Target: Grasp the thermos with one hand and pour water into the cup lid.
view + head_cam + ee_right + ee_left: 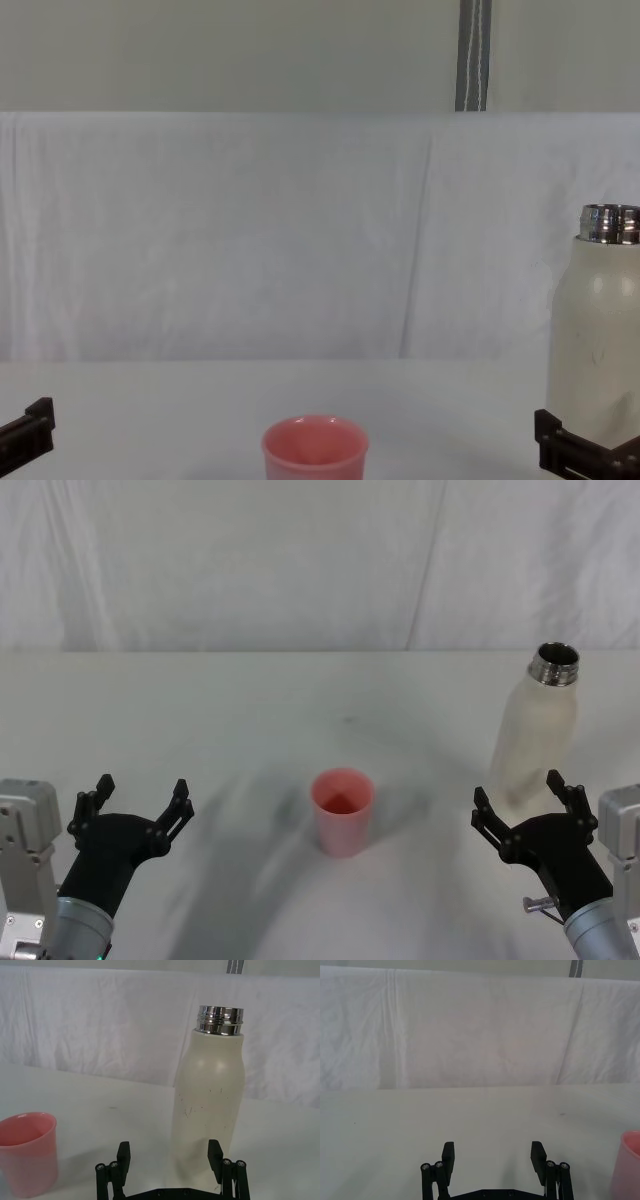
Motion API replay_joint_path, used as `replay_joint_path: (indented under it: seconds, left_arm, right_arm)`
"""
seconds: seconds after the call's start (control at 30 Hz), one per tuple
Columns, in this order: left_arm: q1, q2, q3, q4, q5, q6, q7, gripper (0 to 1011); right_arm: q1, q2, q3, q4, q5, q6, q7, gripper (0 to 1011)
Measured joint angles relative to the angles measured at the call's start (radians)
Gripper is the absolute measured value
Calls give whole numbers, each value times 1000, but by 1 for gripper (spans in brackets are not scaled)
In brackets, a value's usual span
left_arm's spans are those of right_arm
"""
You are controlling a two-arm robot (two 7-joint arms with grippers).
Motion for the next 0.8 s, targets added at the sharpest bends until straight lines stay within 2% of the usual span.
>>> replay_joint_path:
  seconds: [0.8]
  left_arm:
    - [0,0,0,0,0,0,0,1001]
  right_arm:
    - [0,0,0,0,0,0,0,1001]
